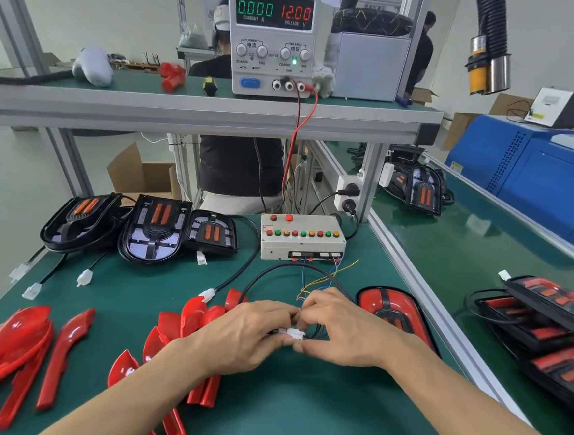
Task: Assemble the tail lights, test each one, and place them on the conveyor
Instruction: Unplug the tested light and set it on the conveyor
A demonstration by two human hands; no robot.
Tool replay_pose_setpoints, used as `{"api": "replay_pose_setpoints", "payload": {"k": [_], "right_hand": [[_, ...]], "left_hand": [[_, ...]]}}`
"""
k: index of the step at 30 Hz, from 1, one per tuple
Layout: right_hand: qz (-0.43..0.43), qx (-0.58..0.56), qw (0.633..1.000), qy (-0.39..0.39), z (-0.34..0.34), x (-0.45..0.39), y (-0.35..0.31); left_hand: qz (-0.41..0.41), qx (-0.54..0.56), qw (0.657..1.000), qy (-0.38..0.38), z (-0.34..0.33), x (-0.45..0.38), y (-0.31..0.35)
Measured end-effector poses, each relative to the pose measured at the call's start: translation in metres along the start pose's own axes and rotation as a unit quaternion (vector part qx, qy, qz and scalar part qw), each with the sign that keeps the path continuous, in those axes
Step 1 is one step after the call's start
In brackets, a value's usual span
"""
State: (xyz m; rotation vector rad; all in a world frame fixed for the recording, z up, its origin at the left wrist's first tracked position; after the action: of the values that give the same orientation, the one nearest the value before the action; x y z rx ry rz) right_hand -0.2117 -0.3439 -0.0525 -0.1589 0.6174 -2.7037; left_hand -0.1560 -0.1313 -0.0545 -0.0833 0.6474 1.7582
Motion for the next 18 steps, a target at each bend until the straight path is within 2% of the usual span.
{"api": "replay_pose_setpoints", "payload": {"k": [7,11,14,18], "right_hand": [[0.002,-0.004,1.0,0.005,-0.005,0.001,0.002],[0.026,0.018,0.999,-0.003,-0.002,0.005,0.01],[0.031,0.05,0.998,0.015,0.002,-0.005,0.005],[0.06,0.12,0.99,0.038,0.003,-0.011,-0.006]], "left_hand": [[0.0,0.006,1.0,-0.019,-0.001,0.002,-0.002],[0.041,0.016,0.999,-0.002,0.006,0.015,-0.014],[0.034,-0.02,0.999,-0.014,0.002,0.008,-0.01],[0.03,-0.043,0.998,0.031,0.0,-0.002,-0.006]]}}
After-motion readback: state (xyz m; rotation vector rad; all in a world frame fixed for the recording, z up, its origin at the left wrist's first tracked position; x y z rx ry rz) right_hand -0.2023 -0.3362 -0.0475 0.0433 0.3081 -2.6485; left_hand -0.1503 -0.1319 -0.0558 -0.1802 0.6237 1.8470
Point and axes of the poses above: each hand's wrist, its own x-axis away from the middle knuckle, its own z-axis out of the back of the hand, y = z × x, the point moved 1 cm from there along -x, towards the middle knuckle, and after that the axes turned 1 degree about -x, right-handed, at the moved point
